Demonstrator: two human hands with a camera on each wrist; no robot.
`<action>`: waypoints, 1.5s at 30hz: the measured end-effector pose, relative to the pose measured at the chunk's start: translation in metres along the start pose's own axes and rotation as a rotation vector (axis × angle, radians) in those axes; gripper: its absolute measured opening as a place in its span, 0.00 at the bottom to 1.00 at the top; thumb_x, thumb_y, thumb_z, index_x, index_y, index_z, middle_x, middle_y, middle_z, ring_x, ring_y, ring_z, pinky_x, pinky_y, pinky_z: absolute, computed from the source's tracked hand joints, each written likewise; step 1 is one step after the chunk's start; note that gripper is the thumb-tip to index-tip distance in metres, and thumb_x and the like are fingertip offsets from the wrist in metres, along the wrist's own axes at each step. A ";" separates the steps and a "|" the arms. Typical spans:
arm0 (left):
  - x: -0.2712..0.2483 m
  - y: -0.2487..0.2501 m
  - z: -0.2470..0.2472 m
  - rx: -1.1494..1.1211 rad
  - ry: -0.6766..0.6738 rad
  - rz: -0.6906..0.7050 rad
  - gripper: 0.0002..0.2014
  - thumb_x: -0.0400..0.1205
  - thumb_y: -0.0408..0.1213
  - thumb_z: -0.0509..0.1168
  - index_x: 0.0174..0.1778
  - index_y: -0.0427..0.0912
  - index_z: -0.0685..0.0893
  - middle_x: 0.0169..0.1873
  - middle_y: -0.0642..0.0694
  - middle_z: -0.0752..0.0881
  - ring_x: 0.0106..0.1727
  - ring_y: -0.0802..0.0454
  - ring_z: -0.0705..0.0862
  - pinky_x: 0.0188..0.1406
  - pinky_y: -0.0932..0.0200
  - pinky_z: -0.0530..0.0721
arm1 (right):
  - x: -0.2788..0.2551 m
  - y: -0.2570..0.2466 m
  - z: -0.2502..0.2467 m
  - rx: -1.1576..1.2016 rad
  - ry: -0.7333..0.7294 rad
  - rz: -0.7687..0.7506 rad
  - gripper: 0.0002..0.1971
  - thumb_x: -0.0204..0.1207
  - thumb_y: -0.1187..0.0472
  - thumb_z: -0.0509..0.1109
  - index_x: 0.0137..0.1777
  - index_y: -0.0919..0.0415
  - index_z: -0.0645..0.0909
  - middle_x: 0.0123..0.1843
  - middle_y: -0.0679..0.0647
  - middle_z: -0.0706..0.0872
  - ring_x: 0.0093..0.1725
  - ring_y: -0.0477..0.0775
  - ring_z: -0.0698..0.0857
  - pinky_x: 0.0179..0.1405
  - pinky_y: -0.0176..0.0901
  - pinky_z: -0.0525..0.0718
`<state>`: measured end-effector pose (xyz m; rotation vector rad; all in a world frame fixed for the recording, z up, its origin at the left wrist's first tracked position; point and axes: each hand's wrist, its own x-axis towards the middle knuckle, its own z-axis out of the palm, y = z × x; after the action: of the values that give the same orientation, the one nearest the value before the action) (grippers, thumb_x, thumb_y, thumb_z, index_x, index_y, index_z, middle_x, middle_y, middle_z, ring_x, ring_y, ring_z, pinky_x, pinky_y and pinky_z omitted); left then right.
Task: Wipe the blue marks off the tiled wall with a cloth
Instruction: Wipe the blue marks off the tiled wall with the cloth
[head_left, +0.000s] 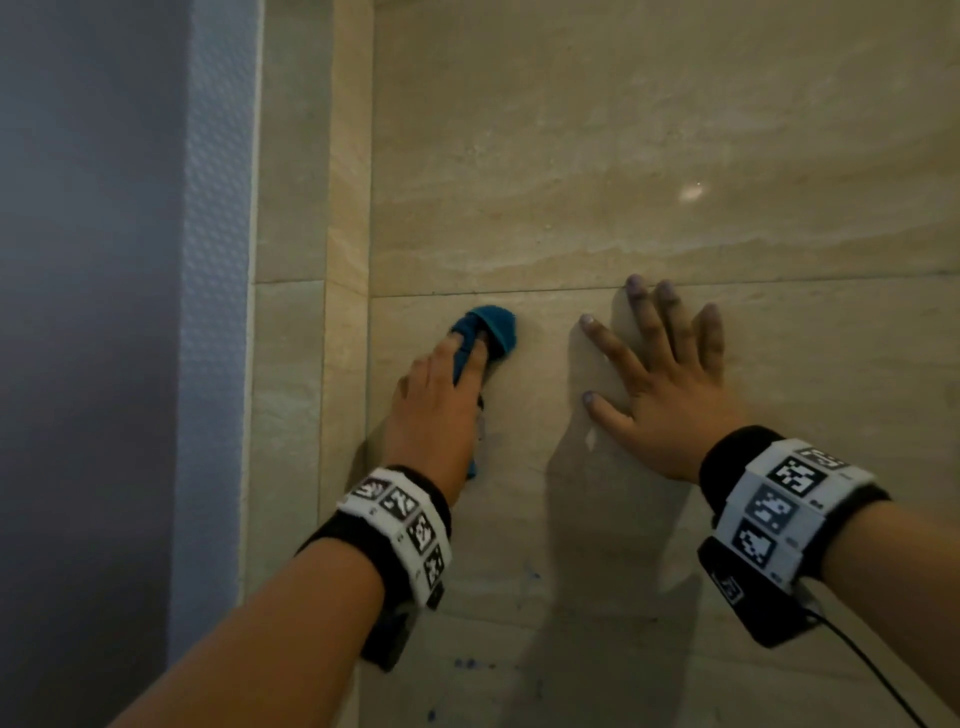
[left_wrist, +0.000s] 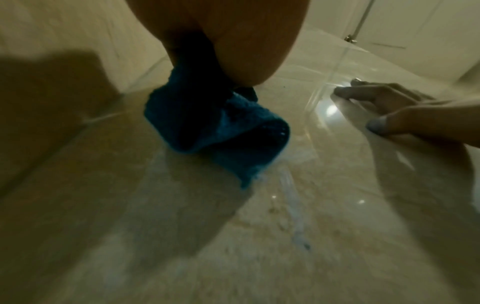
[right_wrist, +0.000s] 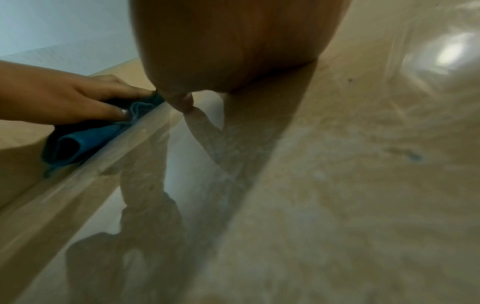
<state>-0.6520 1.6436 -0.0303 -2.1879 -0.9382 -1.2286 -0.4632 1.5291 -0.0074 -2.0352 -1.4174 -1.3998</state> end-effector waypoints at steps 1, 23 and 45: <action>0.007 -0.004 -0.004 -0.008 0.013 -0.052 0.34 0.86 0.30 0.55 0.85 0.47 0.45 0.81 0.40 0.47 0.77 0.39 0.58 0.75 0.51 0.63 | 0.000 0.000 -0.001 0.003 0.001 -0.001 0.39 0.66 0.30 0.32 0.77 0.36 0.26 0.78 0.49 0.18 0.78 0.56 0.21 0.73 0.61 0.22; 0.002 0.001 0.011 -0.039 -0.004 0.030 0.40 0.86 0.37 0.54 0.80 0.58 0.30 0.83 0.50 0.41 0.72 0.45 0.53 0.74 0.52 0.58 | 0.002 0.001 0.014 -0.023 0.171 -0.003 0.38 0.72 0.32 0.46 0.82 0.40 0.43 0.85 0.53 0.38 0.83 0.59 0.37 0.77 0.62 0.33; -0.036 -0.010 0.031 -0.021 -0.135 0.018 0.33 0.88 0.35 0.50 0.84 0.50 0.37 0.82 0.48 0.41 0.72 0.42 0.55 0.73 0.51 0.61 | -0.040 -0.043 0.026 0.026 0.019 -0.054 0.56 0.57 0.19 0.52 0.84 0.44 0.43 0.85 0.58 0.36 0.82 0.63 0.34 0.75 0.70 0.34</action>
<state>-0.6559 1.6590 -0.0765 -2.3140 -0.9606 -1.0986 -0.4862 1.5452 -0.0647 -1.9761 -1.4847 -1.4114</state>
